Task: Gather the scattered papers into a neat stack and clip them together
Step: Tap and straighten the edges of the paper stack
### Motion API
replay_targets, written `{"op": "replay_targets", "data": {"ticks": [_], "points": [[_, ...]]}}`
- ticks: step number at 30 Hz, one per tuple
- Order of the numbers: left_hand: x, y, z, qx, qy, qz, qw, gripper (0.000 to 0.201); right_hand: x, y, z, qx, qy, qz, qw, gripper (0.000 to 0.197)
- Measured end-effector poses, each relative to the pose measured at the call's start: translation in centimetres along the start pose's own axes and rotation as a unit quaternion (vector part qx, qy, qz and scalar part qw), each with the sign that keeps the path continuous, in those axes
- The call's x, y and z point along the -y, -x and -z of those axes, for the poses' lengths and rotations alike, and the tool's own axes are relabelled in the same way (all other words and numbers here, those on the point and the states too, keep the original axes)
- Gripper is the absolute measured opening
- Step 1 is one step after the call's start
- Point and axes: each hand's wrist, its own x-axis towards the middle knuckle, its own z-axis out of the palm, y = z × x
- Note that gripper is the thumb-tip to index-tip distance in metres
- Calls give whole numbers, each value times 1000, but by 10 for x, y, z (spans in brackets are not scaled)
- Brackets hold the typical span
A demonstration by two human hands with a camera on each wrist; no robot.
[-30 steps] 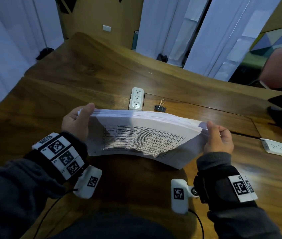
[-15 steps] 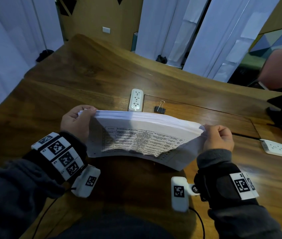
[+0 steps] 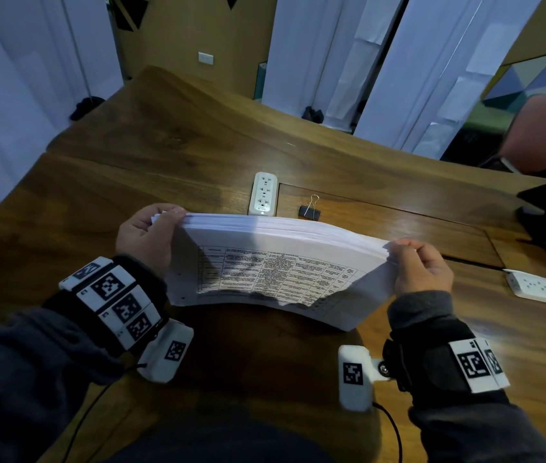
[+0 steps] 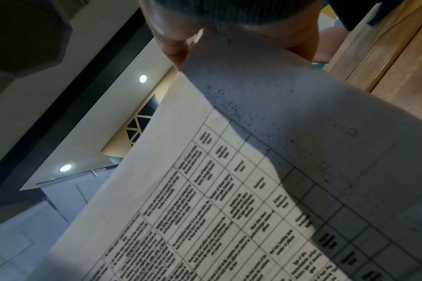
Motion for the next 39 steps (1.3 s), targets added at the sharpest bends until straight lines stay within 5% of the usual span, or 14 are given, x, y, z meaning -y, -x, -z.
{"op": "replay_targets", "data": {"ticks": [11,14,17,20,24,28,31,34,39], "points": [[0,-5,3,31,-6,-11,999,20,-1,-3,3,-12,-31,-20,999,33],[0,-6,1,27,-18,-30,999,25,-7,-9,11,83,-49,-16,995,15],[0,-5,5,52,-52,-53,996,35,-25,-16,26,223,-130,-70,964,82],[1,-5,9,121,-79,-22,989,41,-40,-9,33,307,-92,-70,945,62],[5,-1,6,138,-63,49,987,30,-46,11,29,219,-50,-83,971,70],[1,1,8,105,-19,31,994,30,-34,18,18,138,-49,-47,988,28],[-1,-3,15,94,-28,-6,995,32,-26,20,14,131,-31,-35,990,28],[-1,-5,17,103,-49,-19,993,32,-22,20,9,115,-48,-40,991,56],[1,-7,17,97,-44,-20,994,32,-17,15,-3,82,-92,-15,992,31]]}}
